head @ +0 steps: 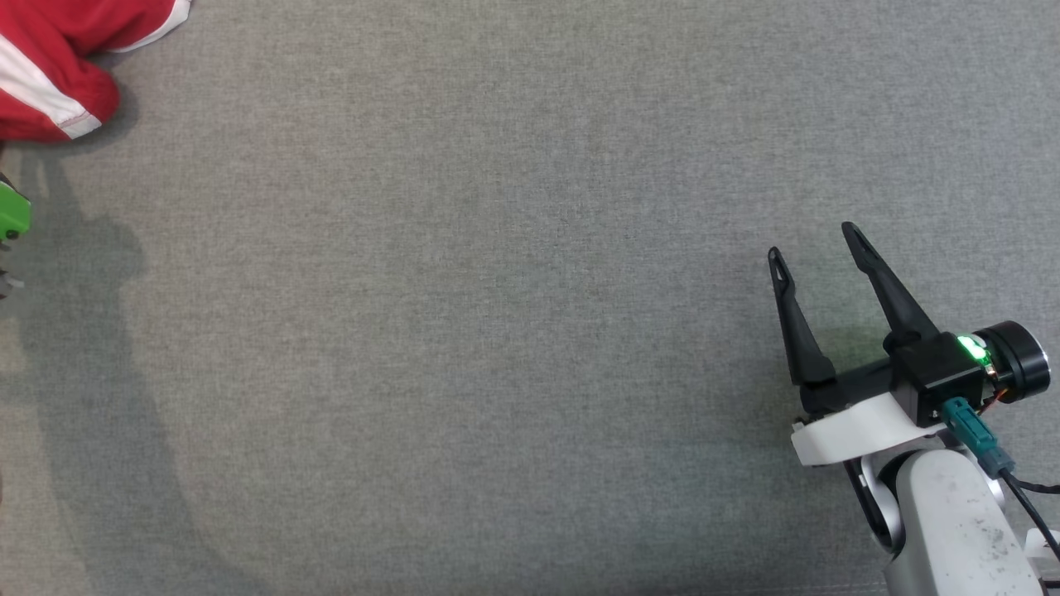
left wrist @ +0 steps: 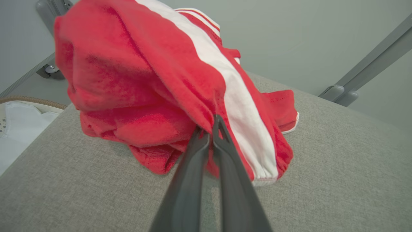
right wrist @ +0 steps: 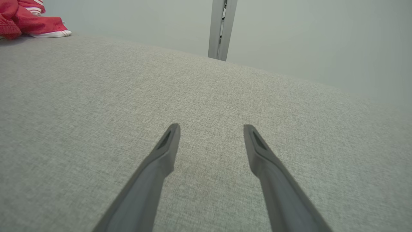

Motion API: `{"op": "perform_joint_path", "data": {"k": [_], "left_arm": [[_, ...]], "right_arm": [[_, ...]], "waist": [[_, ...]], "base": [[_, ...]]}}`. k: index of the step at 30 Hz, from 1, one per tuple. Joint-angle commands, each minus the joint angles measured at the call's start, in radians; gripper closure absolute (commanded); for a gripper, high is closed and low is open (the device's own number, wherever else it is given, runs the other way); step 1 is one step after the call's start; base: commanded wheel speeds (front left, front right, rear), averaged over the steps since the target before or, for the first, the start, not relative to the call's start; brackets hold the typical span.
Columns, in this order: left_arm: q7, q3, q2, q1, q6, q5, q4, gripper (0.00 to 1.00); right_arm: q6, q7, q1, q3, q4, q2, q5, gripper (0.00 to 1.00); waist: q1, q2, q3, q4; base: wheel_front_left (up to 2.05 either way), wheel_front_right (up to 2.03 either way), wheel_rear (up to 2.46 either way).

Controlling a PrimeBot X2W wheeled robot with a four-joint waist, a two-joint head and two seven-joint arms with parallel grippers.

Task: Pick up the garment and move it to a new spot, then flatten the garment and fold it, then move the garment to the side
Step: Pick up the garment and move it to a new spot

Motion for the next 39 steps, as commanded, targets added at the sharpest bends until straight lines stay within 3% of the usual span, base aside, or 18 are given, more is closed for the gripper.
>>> {"op": "perform_joint_path", "data": {"k": [1,17,23,29,39], "left_arm": [[-0.012,-0.011,0.012,-0.007,-0.003,-0.007,-0.007,1.00],[-0.070,-0.156,0.026,0.027,-0.003,-0.043,-0.179,1.00],[-0.064,-0.215,0.000,0.026,-0.002,-0.022,-0.274,1.00],[-0.078,-0.277,-0.104,0.033,0.024,-0.005,-0.353,1.00],[-0.158,-0.440,-0.358,0.133,0.021,-0.011,-0.330,1.00]], "right_arm": [[-0.001,-0.005,0.004,0.003,0.006,-0.004,0.009,0.00],[-0.001,-0.005,0.040,0.016,0.057,-0.003,0.063,0.00],[-0.001,-0.005,0.061,0.013,0.071,-0.003,0.093,0.00],[-0.001,-0.005,0.083,-0.009,0.081,-0.004,0.113,0.00],[-0.001,-0.005,0.085,-0.049,0.086,-0.003,0.140,0.00]], "waist": [[-0.0001,0.0000,-0.008,-0.002],[-0.0001,0.0000,-0.199,-0.031],[-0.0001,0.0000,-0.283,-0.066],[-0.0001,0.0000,-0.332,-0.110],[-0.0001,0.0000,-0.323,-0.179]], "base": [[0.00,0.00,0.00],[0.00,0.00,0.00],[0.00,0.00,0.00],[0.00,0.00,0.00],[0.00,0.00,0.00]]}}
